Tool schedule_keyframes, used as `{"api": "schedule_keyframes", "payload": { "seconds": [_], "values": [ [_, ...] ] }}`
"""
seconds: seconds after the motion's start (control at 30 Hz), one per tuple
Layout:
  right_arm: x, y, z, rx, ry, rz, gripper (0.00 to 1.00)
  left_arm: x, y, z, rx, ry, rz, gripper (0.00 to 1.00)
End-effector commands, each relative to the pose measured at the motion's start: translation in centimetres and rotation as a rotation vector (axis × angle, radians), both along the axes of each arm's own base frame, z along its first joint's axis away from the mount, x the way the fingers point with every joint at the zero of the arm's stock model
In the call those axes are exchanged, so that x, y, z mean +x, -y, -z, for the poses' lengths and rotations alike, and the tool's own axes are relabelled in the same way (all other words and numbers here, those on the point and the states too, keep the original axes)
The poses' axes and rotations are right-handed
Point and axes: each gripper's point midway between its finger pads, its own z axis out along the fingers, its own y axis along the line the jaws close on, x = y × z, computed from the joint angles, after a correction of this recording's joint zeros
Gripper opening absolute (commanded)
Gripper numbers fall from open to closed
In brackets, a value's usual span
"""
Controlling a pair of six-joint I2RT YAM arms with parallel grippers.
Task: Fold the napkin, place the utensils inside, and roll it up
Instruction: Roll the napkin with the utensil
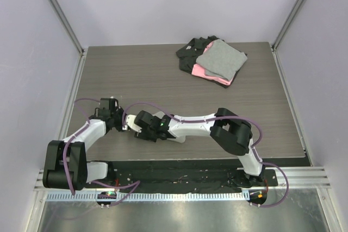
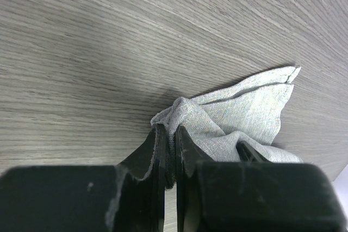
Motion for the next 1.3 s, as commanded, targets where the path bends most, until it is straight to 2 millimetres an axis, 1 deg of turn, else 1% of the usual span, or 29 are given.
{"api": "schedule_keyframes", "payload": {
  "seconds": [0.0, 0.1, 0.13, 0.17, 0.23, 0.27, 0.33, 0.37, 0.4, 0.43, 0.47, 0.53, 0.57, 0.6, 0.63, 0.67, 0.7, 0.77, 0.8, 0.83, 0.87, 0.9, 0.93, 1.0, 1.03, 1.07, 1.1, 1.13, 1.27],
  "values": [
    [0.9, 0.5, 0.8, -0.007, -0.009, 0.033, 0.55, 0.0, 0.3, -0.5, -0.013, -0.002, 0.030, 0.00],
    [0.9, 1.2, 1.9, -0.030, -0.064, 0.040, 0.54, 0.5, 0.5, -1.0, -0.024, 0.027, 0.033, 0.01],
    [0.7, 1.1, 2.0, -0.029, -0.089, 0.033, 0.53, 0.5, 0.5, -1.1, -0.025, 0.033, 0.032, 0.01],
    [0.4, 1.6, 2.9, -0.057, -0.116, 0.030, 0.52, 0.8, 0.5, -1.4, -0.024, 0.043, 0.029, 0.04],
    [0.1, 2.0, 3.6, -0.072, -0.163, 0.033, 0.49, 1.2, 0.5, -1.9, -0.022, 0.063, 0.025, 0.08],
    [-0.5, 2.3, 4.4, -0.089, -0.206, 0.024, 0.49, 1.6, 0.4, -2.3, -0.017, 0.076, 0.024, 0.12],
    [-0.7, 2.6, 4.8, -0.094, -0.249, 0.028, 0.45, 1.7, 0.2, -2.6, -0.008, 0.078, 0.017, 0.17],
    [-1.7, 2.7, 5.3, -0.096, -0.313, 0.018, 0.43, 2.1, -0.1, -2.8, 0.010, 0.086, 0.007, 0.24],
    [-2.0, 2.8, 5.4, -0.096, -0.342, 0.018, 0.41, 2.2, -0.4, -2.9, 0.024, 0.092, -0.003, 0.28],
    [-1.8, 2.8, 5.3, -0.088, -0.368, 0.029, 0.39, 1.9, -0.7, -2.9, 0.040, 0.079, -0.013, 0.40],
    [-2.8, 2.8, 5.5, -0.082, -0.437, 0.025, 0.39, 2.1, -1.1, -3.0, 0.056, 0.084, -0.030, 0.47],
    [-2.8, 2.7, 5.0, -0.057, -0.501, 0.042, 0.37, 2.0, -2.0, -3.4, 0.091, 0.101, -0.059, 0.59],
    [-2.6, 3.2, 5.0, -0.051, -0.545, 0.068, 0.37, 1.8, -2.3, -3.3, 0.101, 0.099, -0.073, 0.71],
    [-3.3, 3.0, 4.8, -0.032, -0.605, 0.055, 0.36, 1.7, -2.8, -3.2, 0.119, 0.101, -0.096, 0.76],
    [-3.4, 3.0, 4.4, -0.021, -0.639, 0.055, 0.35, 1.6, -3.1, -3.6, 0.125, 0.120, -0.108, 0.80],
    [-3.1, 3.1, 4.2, -0.004, -0.673, 0.066, 0.35, 1.5, -3.3, -3.7, 0.131, 0.126, -0.117, 0.81],
    [-3.8, 2.9, 3.9, 0.020, -0.738, 0.056, 0.35, 1.5, -3.5, -3.8, 0.138, 0.137, -0.130, 0.82],
    [-3.8, 2.7, 3.3, 0.047, -0.807, 0.055, 0.35, 1.4, -3.5, -4.5, 0.134, 0.178, -0.132, 0.81],
    [-4.4, 2.4, 2.7, 0.072, -0.869, 0.037, 0.35, 1.4, -3.5, -4.7, 0.128, 0.193, -0.132, 0.81],
    [-4.6, 2.4, 2.7, 0.074, -0.913, 0.034, 0.35, 1.2, -3.3, -4.6, 0.118, 0.197, -0.125, 0.81],
    [-4.3, 2.4, 2.5, 0.086, -0.939, 0.038, 0.34, 1.4, -3.1, -5.2, 0.107, 0.230, -0.121, 0.80],
    [-4.5, 2.3, 2.5, 0.090, -0.969, 0.041, 0.34, 1.4, -2.9, -5.3, 0.100, 0.237, -0.114, 0.80],
    [-4.9, 2.1, 2.4, 0.100, -1.017, 0.034, 0.34, 1.1, -2.6, -5.2, 0.083, 0.240, -0.097, 0.79],
    [-4.6, 2.1, 2.4, 0.110, -1.065, 0.050, 0.34, 1.0, -2.2, -5.3, 0.069, 0.259, -0.082, 0.78],
    [-4.8, 2.0, 2.4, 0.112, -1.111, 0.058, 0.35, 0.8, -2.0, -5.1, 0.059, 0.255, -0.074, 0.77],
    [-4.9, 2.0, 2.3, 0.114, -1.128, 0.060, 0.34, 0.8, -1.8, -5.2, 0.051, 0.264, -0.067, 0.76],
    [-4.4, 1.9, 2.1, 0.123, -1.135, 0.070, 0.35, 0.8, -1.8, -5.1, 0.046, 0.268, -0.067, 0.75],
    [-4.7, 1.9, 2.0, 0.123, -1.162, 0.068, 0.34, 0.7, -1.7, -4.9, 0.039, 0.266, -0.063, 0.74],
    [-4.0, 2.2, 2.5, 0.128, -1.199, 0.108, 0.34, 0.6, -0.8, -4.6, 0.000, 0.264, -0.033, 0.68]
  ]
}}
